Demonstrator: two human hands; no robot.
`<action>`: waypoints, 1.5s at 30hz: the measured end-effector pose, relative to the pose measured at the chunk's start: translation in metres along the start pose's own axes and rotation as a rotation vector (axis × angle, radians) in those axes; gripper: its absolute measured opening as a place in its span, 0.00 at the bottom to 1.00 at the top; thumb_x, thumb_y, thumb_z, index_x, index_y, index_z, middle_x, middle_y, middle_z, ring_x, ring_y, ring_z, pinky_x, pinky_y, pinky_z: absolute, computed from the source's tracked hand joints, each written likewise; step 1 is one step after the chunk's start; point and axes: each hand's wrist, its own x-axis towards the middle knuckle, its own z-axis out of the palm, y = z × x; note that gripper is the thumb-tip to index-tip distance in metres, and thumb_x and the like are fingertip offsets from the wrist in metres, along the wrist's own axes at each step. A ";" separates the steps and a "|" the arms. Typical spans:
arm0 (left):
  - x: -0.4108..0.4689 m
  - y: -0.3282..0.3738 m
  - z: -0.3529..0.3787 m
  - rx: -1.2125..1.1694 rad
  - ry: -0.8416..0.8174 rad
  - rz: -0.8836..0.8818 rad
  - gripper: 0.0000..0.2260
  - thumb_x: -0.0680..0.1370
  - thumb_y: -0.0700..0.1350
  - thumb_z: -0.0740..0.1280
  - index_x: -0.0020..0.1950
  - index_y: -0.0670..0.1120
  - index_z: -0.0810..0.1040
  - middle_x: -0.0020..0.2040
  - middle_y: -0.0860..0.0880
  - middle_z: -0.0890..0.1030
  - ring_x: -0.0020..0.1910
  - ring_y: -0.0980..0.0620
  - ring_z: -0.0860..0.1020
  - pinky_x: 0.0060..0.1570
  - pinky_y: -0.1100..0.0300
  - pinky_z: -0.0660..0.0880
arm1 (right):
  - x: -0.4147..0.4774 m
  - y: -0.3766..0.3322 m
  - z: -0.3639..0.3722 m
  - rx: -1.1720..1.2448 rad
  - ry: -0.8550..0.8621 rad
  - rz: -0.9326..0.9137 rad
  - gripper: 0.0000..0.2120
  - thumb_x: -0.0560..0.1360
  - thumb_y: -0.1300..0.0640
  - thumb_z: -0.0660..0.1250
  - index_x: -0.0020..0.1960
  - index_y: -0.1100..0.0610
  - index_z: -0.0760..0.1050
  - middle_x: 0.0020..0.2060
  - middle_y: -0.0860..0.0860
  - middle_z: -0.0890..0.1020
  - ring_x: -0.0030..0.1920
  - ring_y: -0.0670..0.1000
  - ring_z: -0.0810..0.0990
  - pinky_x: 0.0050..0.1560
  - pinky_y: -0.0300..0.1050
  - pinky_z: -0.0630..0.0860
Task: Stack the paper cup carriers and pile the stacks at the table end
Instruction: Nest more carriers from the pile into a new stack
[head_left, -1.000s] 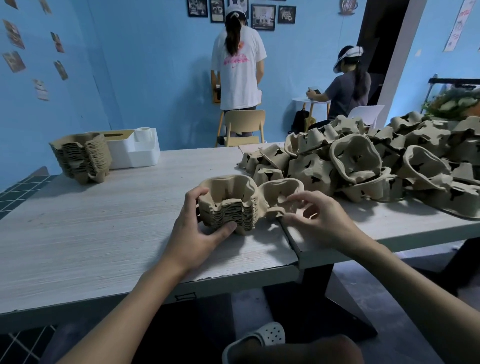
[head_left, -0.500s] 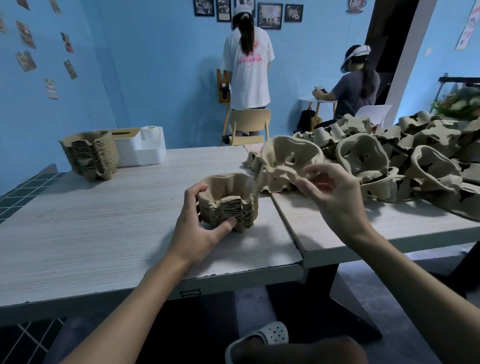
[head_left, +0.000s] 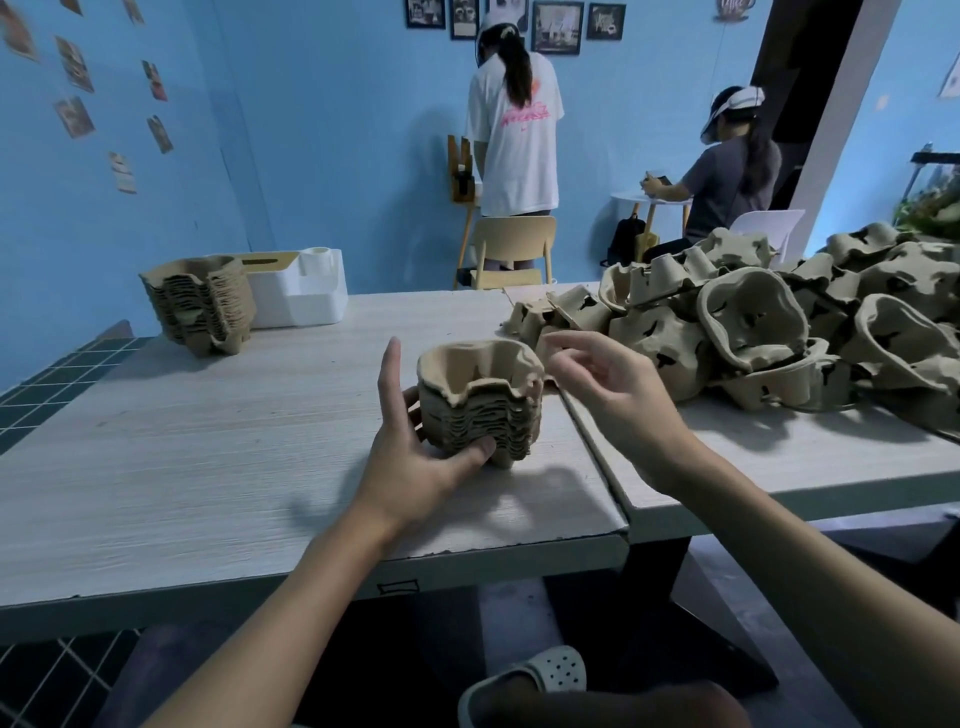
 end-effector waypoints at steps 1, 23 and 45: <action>0.000 0.000 0.000 0.018 -0.005 0.002 0.54 0.66 0.47 0.80 0.73 0.75 0.44 0.65 0.47 0.75 0.60 0.58 0.80 0.57 0.61 0.78 | 0.002 0.005 -0.002 -0.005 0.047 0.015 0.09 0.79 0.54 0.66 0.59 0.52 0.78 0.45 0.51 0.84 0.47 0.45 0.81 0.48 0.36 0.76; 0.002 -0.001 -0.003 0.276 0.106 0.077 0.29 0.65 0.61 0.74 0.58 0.70 0.60 0.58 0.48 0.76 0.57 0.47 0.78 0.56 0.44 0.77 | 0.062 0.094 0.011 -1.028 -0.042 0.022 0.27 0.76 0.40 0.62 0.73 0.43 0.62 0.74 0.43 0.62 0.72 0.54 0.53 0.68 0.59 0.57; -0.002 0.005 -0.002 0.281 0.126 0.072 0.28 0.65 0.61 0.73 0.57 0.70 0.61 0.58 0.48 0.75 0.56 0.48 0.78 0.56 0.46 0.78 | 0.050 0.078 0.010 -0.780 0.142 -0.141 0.22 0.72 0.46 0.71 0.61 0.54 0.71 0.63 0.58 0.64 0.62 0.61 0.65 0.59 0.58 0.71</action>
